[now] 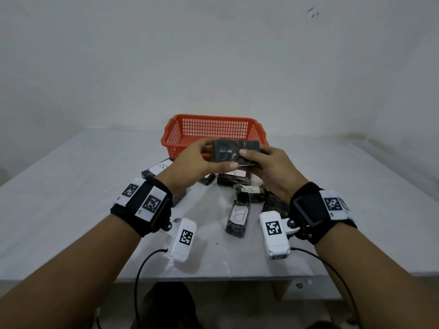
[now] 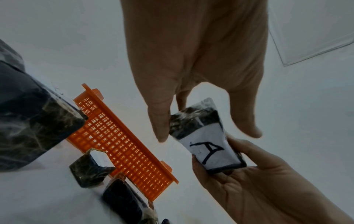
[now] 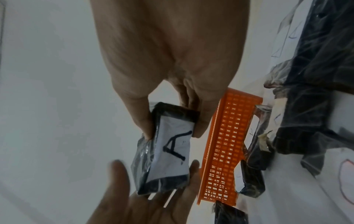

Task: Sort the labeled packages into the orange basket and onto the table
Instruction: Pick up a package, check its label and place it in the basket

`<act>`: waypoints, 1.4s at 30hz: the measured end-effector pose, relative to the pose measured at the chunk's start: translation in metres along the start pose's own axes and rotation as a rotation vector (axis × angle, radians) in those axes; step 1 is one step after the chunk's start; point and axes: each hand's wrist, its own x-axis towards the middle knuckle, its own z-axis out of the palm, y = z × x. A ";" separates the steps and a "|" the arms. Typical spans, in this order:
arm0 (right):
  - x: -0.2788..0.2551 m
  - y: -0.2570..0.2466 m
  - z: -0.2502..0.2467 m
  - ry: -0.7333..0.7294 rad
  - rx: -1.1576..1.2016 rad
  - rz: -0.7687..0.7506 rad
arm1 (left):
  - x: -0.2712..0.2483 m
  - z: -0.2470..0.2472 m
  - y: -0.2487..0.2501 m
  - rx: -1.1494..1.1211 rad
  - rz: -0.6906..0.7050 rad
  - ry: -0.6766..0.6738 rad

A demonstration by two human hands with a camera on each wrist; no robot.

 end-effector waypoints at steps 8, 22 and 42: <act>0.002 0.001 -0.003 -0.021 -0.056 -0.023 | 0.003 0.003 -0.002 -0.062 -0.009 0.128; -0.001 0.004 -0.003 0.046 -0.215 -0.138 | 0.000 0.005 0.000 -0.146 0.011 0.123; -0.005 -0.001 -0.003 0.059 -0.273 -0.160 | 0.001 0.001 -0.003 -0.068 0.011 0.084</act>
